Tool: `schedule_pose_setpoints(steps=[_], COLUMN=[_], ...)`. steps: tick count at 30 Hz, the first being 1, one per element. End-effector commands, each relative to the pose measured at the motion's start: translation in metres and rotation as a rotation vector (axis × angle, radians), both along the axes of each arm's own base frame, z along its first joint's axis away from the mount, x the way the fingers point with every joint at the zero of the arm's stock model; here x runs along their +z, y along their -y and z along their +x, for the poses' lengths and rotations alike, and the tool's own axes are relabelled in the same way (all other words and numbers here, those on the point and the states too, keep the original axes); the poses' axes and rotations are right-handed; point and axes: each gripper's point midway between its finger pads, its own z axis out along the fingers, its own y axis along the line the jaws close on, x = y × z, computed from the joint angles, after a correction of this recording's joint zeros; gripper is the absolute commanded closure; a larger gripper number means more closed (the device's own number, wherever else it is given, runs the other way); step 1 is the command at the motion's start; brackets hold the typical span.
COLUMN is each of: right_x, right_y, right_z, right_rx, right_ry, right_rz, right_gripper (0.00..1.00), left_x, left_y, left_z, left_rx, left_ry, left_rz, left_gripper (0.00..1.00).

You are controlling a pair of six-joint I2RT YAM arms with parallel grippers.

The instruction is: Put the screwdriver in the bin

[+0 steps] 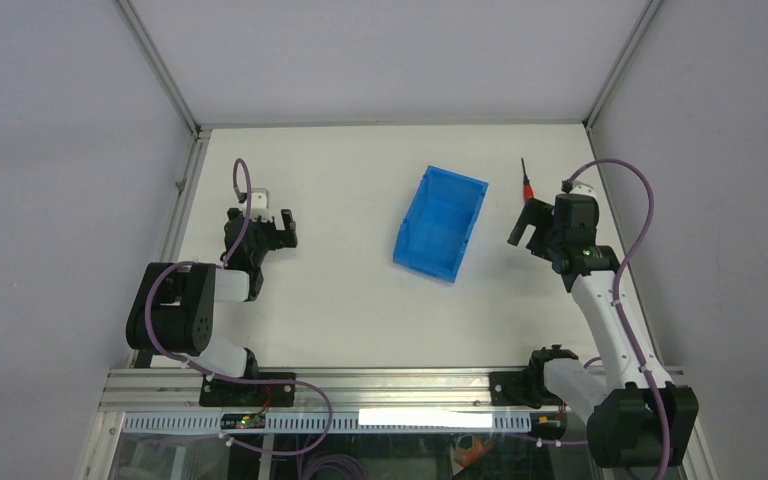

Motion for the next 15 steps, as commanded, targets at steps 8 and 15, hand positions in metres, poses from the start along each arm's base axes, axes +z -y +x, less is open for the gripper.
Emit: schedule_pose_setpoints(steps=[8, 15], right_x=[0.031, 0.018], right_y=[0.013, 0.020], right_z=[0.034, 0.114], right_rx=[-0.049, 0.046], right_ry=[-0.028, -0.172], right_rz=[-0.070, -0.067], right_gripper=[0.01, 0.01], left_x=[0.016, 0.016], left_y=[0.005, 0.005], left_z=[0.005, 0.005], left_rx=[-0.009, -0.009], left_ry=[0.053, 0.053], left_rz=[-0.020, -0.020], left_gripper=[0.01, 0.01])
